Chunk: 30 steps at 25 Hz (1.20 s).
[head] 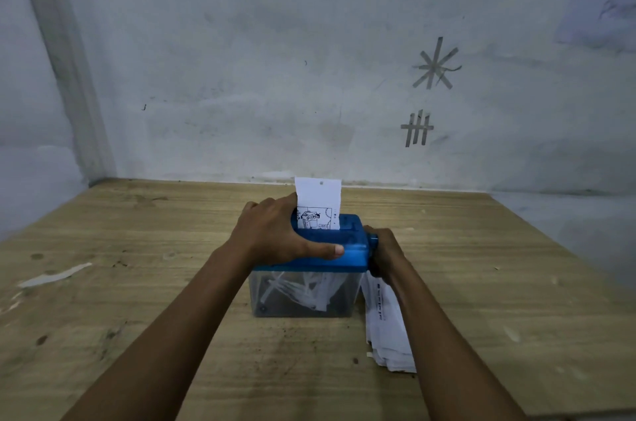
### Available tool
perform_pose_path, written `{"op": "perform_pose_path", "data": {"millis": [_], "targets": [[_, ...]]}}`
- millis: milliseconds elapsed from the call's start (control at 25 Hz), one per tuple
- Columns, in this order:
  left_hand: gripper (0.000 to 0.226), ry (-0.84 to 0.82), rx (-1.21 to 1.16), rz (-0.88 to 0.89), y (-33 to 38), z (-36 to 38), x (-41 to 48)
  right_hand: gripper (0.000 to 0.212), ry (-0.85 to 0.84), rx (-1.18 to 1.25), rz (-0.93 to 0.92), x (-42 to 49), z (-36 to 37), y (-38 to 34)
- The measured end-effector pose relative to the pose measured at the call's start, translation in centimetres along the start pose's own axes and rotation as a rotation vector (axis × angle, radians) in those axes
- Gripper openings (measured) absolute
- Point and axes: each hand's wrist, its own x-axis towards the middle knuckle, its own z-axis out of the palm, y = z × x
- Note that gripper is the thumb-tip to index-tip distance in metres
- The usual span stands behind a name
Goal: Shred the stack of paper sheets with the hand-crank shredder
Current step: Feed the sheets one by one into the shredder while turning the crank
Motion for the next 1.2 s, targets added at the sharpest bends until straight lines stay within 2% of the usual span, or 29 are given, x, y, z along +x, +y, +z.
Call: {"op": "perform_pose_path", "data": {"millis": [120,200,320,400,520,600,720,840,960,1040,1120,1200], "targets": [[0.118,0.000,0.006,-0.027,0.3,-0.1,0.1,0.031,0.170,0.008,-0.162,-2.6,-0.4,2.0],[0.123,-0.002,0.006,-0.045,0.2,0.1,0.3,0.038,0.169,-0.033,-0.208,-5.0,-0.7,3.3],[0.126,-0.017,0.033,-0.070,0.0,0.3,0.7,0.049,0.207,-0.294,-0.389,-8.8,-1.9,3.9],[0.127,-0.030,0.048,-0.069,0.0,0.3,0.7,0.056,0.308,-0.362,-0.541,-11.0,-2.2,2.6],[0.118,-0.033,0.054,-0.044,0.1,0.1,0.5,0.060,0.515,-0.369,-0.617,-11.6,-2.2,-0.9],[0.102,-0.036,0.047,-0.019,0.3,-0.2,0.1,0.061,0.591,-0.356,-0.618,-10.9,-2.1,-3.4],[0.090,-0.030,0.000,0.014,0.6,-0.4,-0.1,0.055,0.520,-0.376,-0.562,-7.9,-2.3,-6.9],[0.095,-0.023,-0.021,0.010,0.3,-0.4,0.2,0.047,0.382,-0.333,-0.467,-3.4,-1.5,-7.8],[0.100,-0.020,-0.009,0.006,0.1,-0.2,0.4,0.033,0.236,-0.116,-0.291,-0.2,-0.3,-5.1],[0.098,0.000,0.005,0.012,0.4,-0.1,0.2,0.027,0.221,0.027,-0.228,0.5,-0.3,-3.5],[0.096,0.016,0.002,0.003,0.5,-0.3,0.2,0.026,0.244,0.036,-0.203,0.5,-0.5,-3.3],[0.095,0.021,-0.010,-0.009,0.6,-0.6,-0.1,0.022,0.172,-0.018,-0.124,0.1,-0.4,-2.5]]}}
